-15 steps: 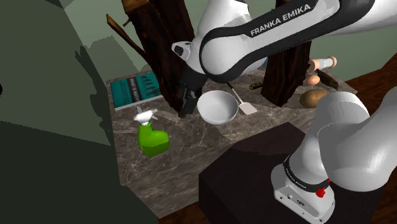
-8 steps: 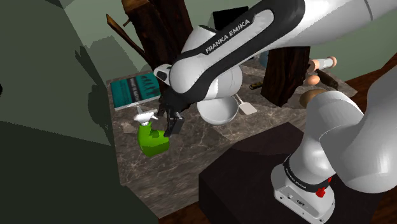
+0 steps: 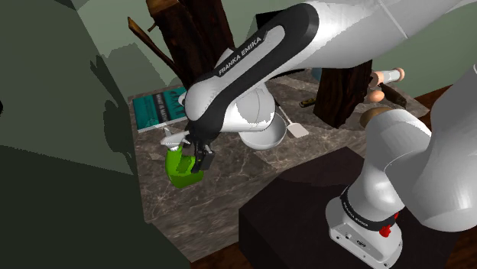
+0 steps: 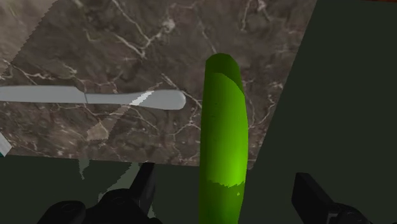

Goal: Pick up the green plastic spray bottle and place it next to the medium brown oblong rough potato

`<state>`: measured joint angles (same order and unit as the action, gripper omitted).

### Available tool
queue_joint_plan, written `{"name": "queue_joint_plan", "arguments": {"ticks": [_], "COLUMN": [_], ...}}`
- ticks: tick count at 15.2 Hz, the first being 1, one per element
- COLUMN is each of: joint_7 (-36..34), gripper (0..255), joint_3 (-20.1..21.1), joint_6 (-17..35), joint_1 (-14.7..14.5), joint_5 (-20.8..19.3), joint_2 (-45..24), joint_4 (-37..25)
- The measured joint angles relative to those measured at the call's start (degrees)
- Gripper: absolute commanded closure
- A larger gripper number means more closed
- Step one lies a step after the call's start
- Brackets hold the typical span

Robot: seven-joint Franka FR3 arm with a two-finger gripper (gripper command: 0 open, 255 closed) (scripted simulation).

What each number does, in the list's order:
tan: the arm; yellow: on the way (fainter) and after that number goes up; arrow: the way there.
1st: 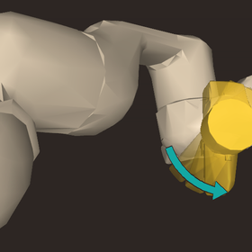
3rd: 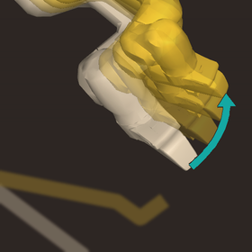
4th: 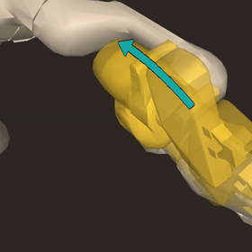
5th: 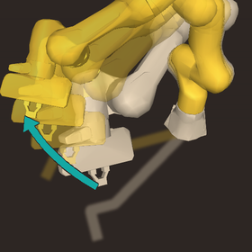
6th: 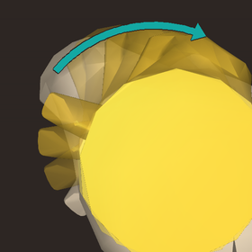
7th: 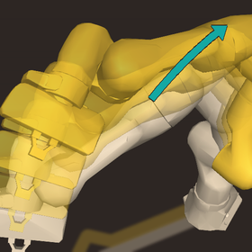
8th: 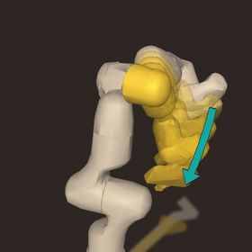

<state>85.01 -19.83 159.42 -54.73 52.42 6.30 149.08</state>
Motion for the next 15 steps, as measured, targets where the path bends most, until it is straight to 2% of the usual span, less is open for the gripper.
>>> {"name": "queue_joint_plan", "arguments": {"ticks": [5, 6, 15], "joint_7": [0.67, 0.69, 0.73], "gripper": [0, 255, 255], "joint_3": [-0.05, -0.05, -0.07], "joint_6": [0.16, 0.16, 0.20], "joint_1": [-0.20, -0.21, -0.20], "joint_5": [0.85, 0.88, 0.92], "joint_2": [-0.46, -0.47, -0.47], "joint_4": [-0.18, -0.18, -0.20]}}
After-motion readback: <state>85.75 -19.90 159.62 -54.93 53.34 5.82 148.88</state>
